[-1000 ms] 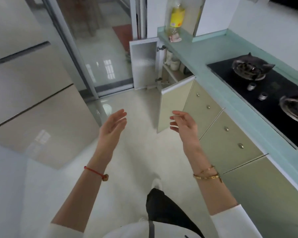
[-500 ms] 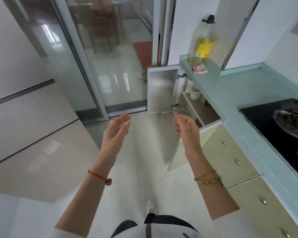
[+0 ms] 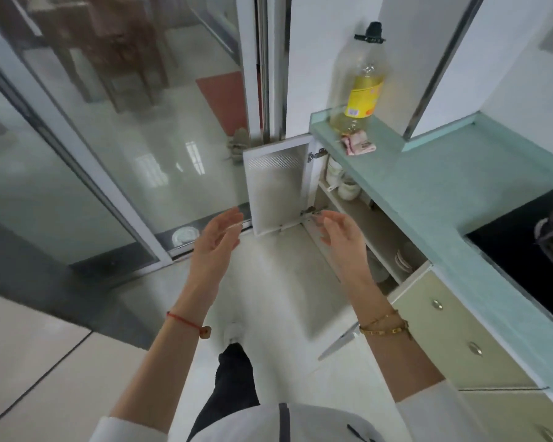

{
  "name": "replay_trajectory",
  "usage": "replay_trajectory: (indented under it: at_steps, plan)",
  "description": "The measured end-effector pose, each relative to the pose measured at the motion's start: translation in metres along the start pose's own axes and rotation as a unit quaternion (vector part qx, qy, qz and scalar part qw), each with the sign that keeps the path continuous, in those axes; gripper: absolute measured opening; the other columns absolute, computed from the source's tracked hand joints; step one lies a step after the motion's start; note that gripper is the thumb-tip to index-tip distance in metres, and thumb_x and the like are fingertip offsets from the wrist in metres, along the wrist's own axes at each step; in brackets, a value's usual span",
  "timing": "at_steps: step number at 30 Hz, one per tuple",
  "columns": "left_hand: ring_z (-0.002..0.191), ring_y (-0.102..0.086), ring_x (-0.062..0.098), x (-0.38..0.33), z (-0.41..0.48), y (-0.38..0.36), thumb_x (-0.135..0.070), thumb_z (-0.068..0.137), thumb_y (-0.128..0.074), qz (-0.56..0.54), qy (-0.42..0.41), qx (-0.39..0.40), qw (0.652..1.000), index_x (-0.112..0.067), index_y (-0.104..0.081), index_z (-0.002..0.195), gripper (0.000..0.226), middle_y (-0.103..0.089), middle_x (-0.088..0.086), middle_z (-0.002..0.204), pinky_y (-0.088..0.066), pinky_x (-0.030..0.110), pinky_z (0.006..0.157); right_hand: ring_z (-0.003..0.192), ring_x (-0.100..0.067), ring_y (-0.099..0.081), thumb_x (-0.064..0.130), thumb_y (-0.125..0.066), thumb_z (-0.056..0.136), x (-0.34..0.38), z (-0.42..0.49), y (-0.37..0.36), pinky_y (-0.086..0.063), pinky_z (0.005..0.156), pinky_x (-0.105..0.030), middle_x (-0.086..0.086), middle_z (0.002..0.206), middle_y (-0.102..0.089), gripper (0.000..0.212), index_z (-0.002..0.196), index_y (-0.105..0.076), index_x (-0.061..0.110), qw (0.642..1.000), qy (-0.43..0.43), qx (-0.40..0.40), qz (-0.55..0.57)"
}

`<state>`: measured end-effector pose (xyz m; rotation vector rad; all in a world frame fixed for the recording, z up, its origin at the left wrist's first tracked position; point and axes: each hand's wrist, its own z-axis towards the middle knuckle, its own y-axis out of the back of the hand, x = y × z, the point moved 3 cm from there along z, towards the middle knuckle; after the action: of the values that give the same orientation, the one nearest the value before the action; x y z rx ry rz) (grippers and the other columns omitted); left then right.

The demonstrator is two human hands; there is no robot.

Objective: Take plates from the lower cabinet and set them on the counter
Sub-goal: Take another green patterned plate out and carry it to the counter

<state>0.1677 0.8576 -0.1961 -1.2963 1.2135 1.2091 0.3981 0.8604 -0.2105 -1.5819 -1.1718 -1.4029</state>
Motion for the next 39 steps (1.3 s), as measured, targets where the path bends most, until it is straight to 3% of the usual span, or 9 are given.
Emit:
replay_trajectory:
  at_steps: [4, 9, 13, 17, 24, 26, 29, 34, 39]
  plan:
    - [0.122, -0.061, 0.02, -0.002, 0.101, 0.003, -0.01, 0.098, -0.055, 0.008, 0.004, 0.058, 0.998, -0.021, -0.063, 0.124, 0.03, -0.067, 0.0, 0.127, -0.049, 0.034, 0.103, 0.112, -0.019, -0.064, 0.02, -0.057, 0.094, 0.006, 0.058, -0.032, -0.048, 0.105, -0.043, -0.003, 0.117, -0.068, 0.026, 0.118, -0.064, 0.013, 0.997, -0.022, -0.077, 0.016]
    - [0.12, -0.063, 0.013, -0.007, 0.214, -0.003, -0.019, 0.094, -0.062, 0.038, 0.018, 0.15, 0.988, -0.021, -0.065, 0.125, 0.031, -0.07, -0.004, 0.125, -0.049, 0.038, 0.106, 0.111, -0.024, -0.064, 0.019, -0.055, 0.095, 0.014, 0.112, -0.059, -0.052, 0.1, -0.039, -0.005, 0.116, -0.068, 0.024, 0.116, -0.065, 0.013, 0.982, -0.043, -0.179, 0.045]
    - [0.12, -0.062, 0.005, -0.001, 0.271, -0.022, -0.032, 0.089, -0.062, 0.06, 0.032, 0.237, 0.969, -0.035, -0.067, 0.121, 0.033, -0.068, -0.012, 0.126, -0.047, 0.037, 0.108, 0.108, -0.026, -0.064, 0.021, -0.055, 0.094, 0.01, 0.138, -0.06, -0.053, 0.098, -0.041, -0.007, 0.112, -0.07, 0.02, 0.11, -0.067, 0.017, 0.966, -0.063, -0.247, 0.048]
    - [0.121, -0.062, 0.007, 0.018, 0.316, -0.057, -0.023, 0.096, -0.059, 0.067, 0.059, 0.301, 0.95, -0.028, -0.063, 0.127, 0.032, -0.069, -0.013, 0.124, -0.049, 0.033, 0.105, 0.107, -0.031, -0.065, 0.021, -0.056, 0.093, -0.005, 0.16, -0.05, -0.053, 0.097, -0.045, -0.009, 0.11, -0.07, 0.015, 0.103, -0.067, 0.022, 0.944, -0.085, -0.311, 0.064]
    - [0.122, -0.061, 0.012, 0.064, 0.376, -0.135, -0.012, 0.098, -0.056, 0.115, 0.096, 0.371, 0.916, -0.02, -0.06, 0.13, 0.034, -0.067, -0.01, 0.122, -0.051, 0.029, 0.1, 0.093, -0.014, -0.062, 0.02, -0.056, 0.092, -0.049, 0.204, -0.02, -0.052, 0.093, -0.038, -0.007, 0.108, -0.07, 0.016, 0.105, -0.067, 0.021, 0.911, -0.144, -0.381, 0.073]
    - [0.122, -0.061, 0.012, 0.082, 0.391, -0.156, -0.011, 0.097, -0.056, 0.132, 0.105, 0.391, 0.905, -0.02, -0.061, 0.129, 0.034, -0.067, -0.012, 0.119, -0.051, 0.029, 0.099, 0.093, -0.016, -0.062, 0.02, -0.056, 0.092, -0.063, 0.218, -0.011, -0.052, 0.095, -0.04, -0.007, 0.106, -0.07, 0.014, 0.1, -0.066, 0.024, 0.901, -0.16, -0.394, 0.081]
    - [0.118, -0.062, 0.005, 0.117, 0.41, -0.186, -0.014, 0.096, -0.058, 0.161, 0.115, 0.42, 0.886, -0.028, -0.062, 0.125, 0.032, -0.068, -0.015, 0.119, -0.051, 0.032, 0.104, 0.103, -0.026, -0.065, 0.021, -0.055, 0.091, -0.094, 0.24, 0.008, -0.053, 0.097, -0.045, -0.008, 0.105, -0.07, 0.015, 0.101, -0.067, 0.022, 0.888, -0.19, -0.414, 0.069]
    - [0.116, -0.062, 0.001, 0.195, 0.436, -0.241, -0.021, 0.093, -0.061, 0.202, 0.126, 0.461, 0.855, -0.042, -0.065, 0.114, 0.03, -0.069, -0.017, 0.119, -0.048, 0.041, 0.108, 0.101, -0.02, -0.066, 0.026, -0.055, 0.087, -0.172, 0.278, 0.032, -0.053, 0.096, -0.046, 0.0, 0.103, -0.07, 0.021, 0.103, -0.068, 0.023, 0.865, -0.25, -0.433, 0.047]
    - [0.111, -0.062, 0.002, 0.311, 0.45, -0.301, -0.013, 0.095, -0.059, 0.226, 0.125, 0.495, 0.83, -0.022, -0.064, 0.125, 0.032, -0.069, -0.007, 0.119, -0.047, 0.04, 0.109, 0.106, -0.028, -0.065, 0.025, -0.055, 0.09, -0.291, 0.328, 0.045, -0.053, 0.095, -0.047, -0.005, 0.104, -0.069, 0.024, 0.107, -0.068, 0.014, 0.859, -0.291, -0.421, 0.028]
